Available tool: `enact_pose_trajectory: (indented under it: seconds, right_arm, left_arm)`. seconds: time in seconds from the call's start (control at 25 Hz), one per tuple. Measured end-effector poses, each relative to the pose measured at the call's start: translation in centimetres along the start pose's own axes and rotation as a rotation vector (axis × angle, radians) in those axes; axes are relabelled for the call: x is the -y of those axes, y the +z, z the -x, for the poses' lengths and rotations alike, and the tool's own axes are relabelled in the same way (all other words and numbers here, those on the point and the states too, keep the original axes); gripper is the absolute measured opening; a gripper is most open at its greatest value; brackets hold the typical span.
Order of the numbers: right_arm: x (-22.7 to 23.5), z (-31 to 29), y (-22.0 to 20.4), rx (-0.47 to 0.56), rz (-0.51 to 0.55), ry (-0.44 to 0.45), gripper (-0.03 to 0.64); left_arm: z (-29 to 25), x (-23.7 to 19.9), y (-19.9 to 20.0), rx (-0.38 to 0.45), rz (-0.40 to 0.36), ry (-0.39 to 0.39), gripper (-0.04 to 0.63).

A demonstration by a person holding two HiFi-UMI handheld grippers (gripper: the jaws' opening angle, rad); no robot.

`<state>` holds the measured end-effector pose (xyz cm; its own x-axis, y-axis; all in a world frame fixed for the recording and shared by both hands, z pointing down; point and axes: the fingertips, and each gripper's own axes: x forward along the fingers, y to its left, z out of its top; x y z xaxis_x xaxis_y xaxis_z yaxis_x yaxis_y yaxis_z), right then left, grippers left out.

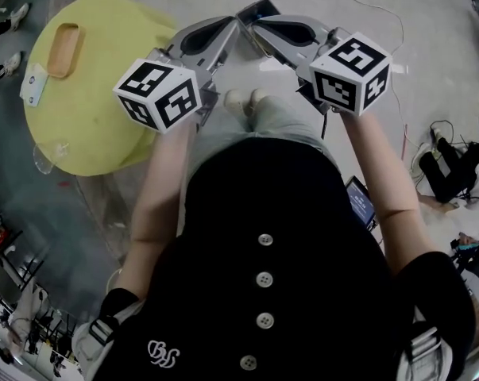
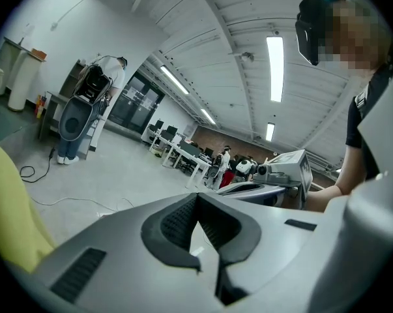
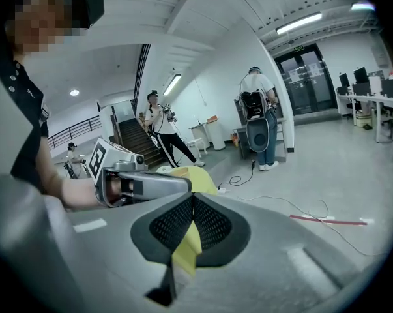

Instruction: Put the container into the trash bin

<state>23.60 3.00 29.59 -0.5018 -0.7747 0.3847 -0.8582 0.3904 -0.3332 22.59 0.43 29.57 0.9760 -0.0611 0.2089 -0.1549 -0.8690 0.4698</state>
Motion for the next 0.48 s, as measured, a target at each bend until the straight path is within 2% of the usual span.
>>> enact_pose_trajectory:
  seconds: [0.48]
  right_arm:
    - [0.03, 0.69, 0.46, -0.015, 0.046, -0.008, 0.003]
  left_arm:
    - [-0.92, 1.01, -0.88, -0.035, 0.010, -0.037, 0.012]
